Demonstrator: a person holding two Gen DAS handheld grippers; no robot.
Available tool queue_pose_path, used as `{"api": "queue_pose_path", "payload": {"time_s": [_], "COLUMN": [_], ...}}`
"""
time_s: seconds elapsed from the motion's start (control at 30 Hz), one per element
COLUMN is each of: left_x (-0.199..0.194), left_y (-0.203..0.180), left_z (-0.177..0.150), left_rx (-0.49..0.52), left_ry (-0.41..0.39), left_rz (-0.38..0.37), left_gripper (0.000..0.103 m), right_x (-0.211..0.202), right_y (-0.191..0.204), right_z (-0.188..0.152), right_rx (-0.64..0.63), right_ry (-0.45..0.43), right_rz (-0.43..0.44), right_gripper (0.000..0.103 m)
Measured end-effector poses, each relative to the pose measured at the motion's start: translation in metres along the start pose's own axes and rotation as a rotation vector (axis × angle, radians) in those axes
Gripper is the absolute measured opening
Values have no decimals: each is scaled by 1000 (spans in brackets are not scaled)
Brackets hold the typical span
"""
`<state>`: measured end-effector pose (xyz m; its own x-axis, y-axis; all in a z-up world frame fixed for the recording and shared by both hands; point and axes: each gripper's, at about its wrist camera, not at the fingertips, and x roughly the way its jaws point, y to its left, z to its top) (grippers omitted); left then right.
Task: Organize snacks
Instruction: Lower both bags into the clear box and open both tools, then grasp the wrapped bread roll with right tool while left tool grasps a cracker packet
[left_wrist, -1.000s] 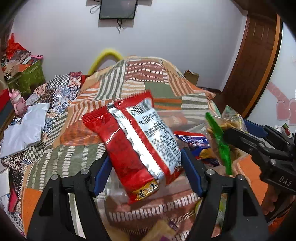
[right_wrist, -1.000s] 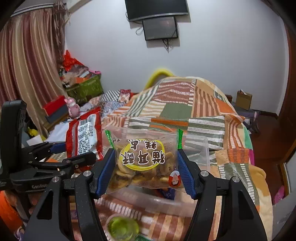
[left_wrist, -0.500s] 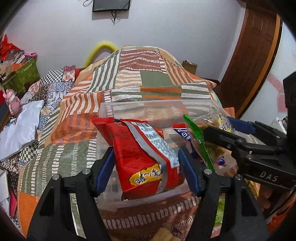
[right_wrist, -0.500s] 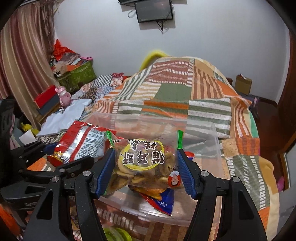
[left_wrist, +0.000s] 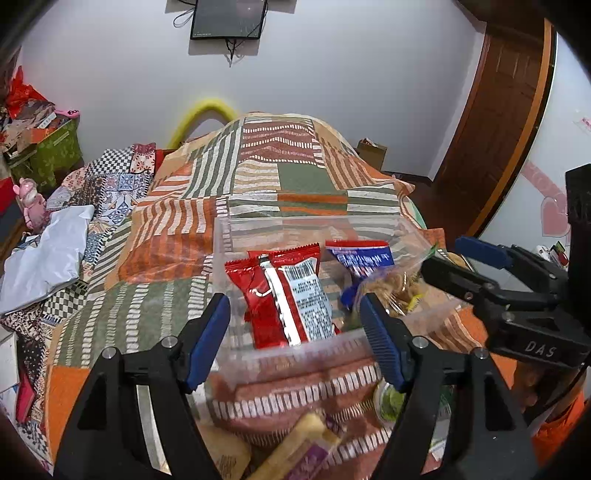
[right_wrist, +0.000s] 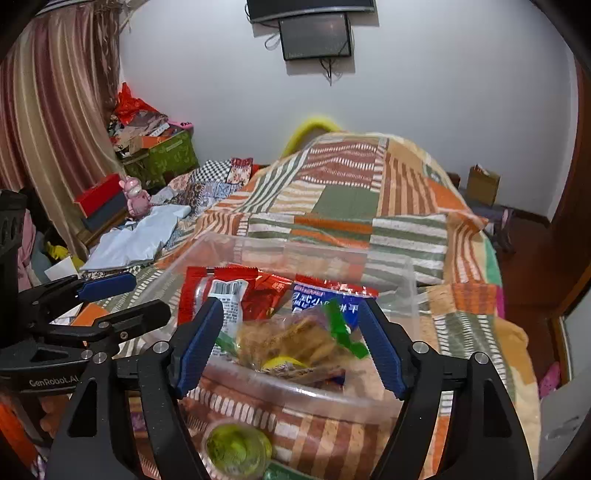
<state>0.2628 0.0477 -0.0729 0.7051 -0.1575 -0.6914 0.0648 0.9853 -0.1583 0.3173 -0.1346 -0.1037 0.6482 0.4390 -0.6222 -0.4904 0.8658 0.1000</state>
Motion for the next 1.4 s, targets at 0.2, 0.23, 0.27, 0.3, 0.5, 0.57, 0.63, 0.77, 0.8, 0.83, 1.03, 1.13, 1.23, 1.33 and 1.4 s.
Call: {"api": "queue_pose_path", "payload": {"time_s": [0.2,0.23,0.27,0.3,0.5,0.57,0.63,0.77,0.8,0.83,1.03,1.13,1.23,1.33,1.4], "left_x": [-26,-31,-34,-38,-50,-54,-58,-61,-63,-64,-70,-69,-67,-66,-66], "left_y": [-3,-4,-4,-5,-6,-8,-12,-17,-18,-19,-26,-30,-31,-29,-29], "left_z": [-15,-19,-22,-26,-52,-63,-77,-95,-100,-104,-129,-143,-155,-166,-172], "left_rx": [20,23,26,31,24,29,40,49,51,52,49,41,34,22,27], "left_ry": [-10,-12,-13,-13,19,30,37,57,60,61,86,108,126,150,147], "left_rz": [8,10,13,16,16,24,37,46,48,48,38,33,30,20,40], "left_gripper": [77,78,79,79,80,80,80,80,80,80,80,80,80,80,79], "right_x": [-33,-37,-42,-47,-71,-76,-80,-86,-86,-88,-92,-91,-89,-86,-84], "right_y": [2,3,2,1,-5,-8,-11,-21,-25,-27,-42,-50,-55,-58,-60], "right_z": [-11,-13,-15,-18,-39,-49,-59,-78,-85,-90,-122,-135,-148,-159,-165], "right_rx": [-22,-23,-24,-23,-6,-4,3,34,46,53,87,109,123,121,121], "right_ry": [-34,-40,-45,-50,-64,-62,-51,-31,-22,-16,34,60,89,119,136], "right_rz": [-3,-6,-8,-10,-20,-34,-47,-54,-59,-64,-108,-116,-114,-119,-116], "right_gripper": [76,76,78,79,79,80,81,81,81,81,81,81,81,81,81]}}
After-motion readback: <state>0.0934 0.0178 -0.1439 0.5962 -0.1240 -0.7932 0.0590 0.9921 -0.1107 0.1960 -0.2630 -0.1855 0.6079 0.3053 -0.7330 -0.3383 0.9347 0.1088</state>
